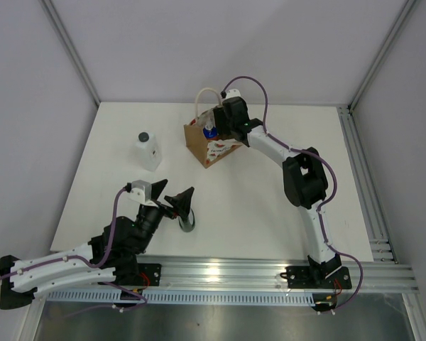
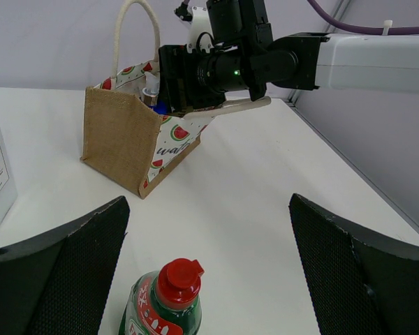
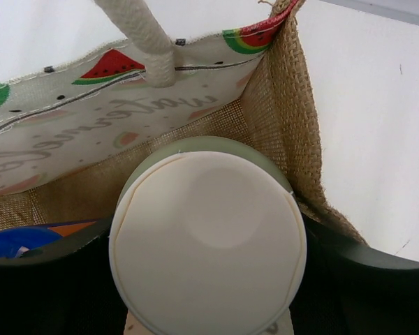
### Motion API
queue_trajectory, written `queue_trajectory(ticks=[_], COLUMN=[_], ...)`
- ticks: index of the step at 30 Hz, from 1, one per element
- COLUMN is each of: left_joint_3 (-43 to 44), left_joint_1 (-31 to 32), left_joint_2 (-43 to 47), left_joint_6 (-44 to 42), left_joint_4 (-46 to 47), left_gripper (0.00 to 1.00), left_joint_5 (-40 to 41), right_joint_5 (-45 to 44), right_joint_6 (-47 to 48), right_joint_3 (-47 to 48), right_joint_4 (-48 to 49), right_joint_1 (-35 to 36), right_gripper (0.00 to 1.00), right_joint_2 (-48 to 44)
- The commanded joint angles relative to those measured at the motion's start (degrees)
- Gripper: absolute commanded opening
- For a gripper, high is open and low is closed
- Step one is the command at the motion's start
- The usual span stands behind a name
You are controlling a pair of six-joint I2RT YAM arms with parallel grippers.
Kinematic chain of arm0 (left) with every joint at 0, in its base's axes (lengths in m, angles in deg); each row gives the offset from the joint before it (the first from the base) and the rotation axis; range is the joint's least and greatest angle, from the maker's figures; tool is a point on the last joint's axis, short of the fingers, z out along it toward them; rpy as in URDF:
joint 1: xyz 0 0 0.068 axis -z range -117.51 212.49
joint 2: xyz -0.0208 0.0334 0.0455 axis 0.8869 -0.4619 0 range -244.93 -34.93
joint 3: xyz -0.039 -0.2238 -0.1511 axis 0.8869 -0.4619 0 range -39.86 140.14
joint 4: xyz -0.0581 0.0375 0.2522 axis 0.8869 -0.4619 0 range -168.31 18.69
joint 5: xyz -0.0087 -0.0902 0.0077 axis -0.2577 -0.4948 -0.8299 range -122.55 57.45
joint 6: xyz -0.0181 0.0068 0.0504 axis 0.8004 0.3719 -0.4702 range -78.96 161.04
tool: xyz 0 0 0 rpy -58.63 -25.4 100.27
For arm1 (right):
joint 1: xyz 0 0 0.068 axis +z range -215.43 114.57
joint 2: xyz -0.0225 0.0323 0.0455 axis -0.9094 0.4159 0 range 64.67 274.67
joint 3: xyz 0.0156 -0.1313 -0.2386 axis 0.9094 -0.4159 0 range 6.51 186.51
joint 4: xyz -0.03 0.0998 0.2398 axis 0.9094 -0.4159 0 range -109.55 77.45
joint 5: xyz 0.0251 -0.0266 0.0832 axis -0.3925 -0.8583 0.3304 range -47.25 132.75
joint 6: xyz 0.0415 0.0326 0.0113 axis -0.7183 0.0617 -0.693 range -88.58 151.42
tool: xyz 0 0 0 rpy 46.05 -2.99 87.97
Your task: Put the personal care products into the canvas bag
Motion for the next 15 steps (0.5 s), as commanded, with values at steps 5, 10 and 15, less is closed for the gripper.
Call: queue_trajectory(ticks=[5,10,15], left_joint_3=[0.7,0.7,0.7], left_joint_1=[0.3,0.4,0.4], left_joint_2=[0.3,0.2,0.2], left_joint_6=[1.3,1.3,1.4], left_joint_4=[1.0,1.1,1.0], left_gripper=[0.99,0.99,0.99], left_joint_5=[-0.2,-0.3,-0.3], right_joint_5=[-1.7,-1.5,-1.2], right_joint_6=[-0.4,-0.1,-0.1], right_joint_3=[1.9,1.2,1.4], right_joint_4=[4.8,4.8,4.7], right_joint_1=[0.3,0.3,0.3], right_gripper=[0.70,0.73,0.78], right_joint_2=[-4.9,-5.9,-6.6])
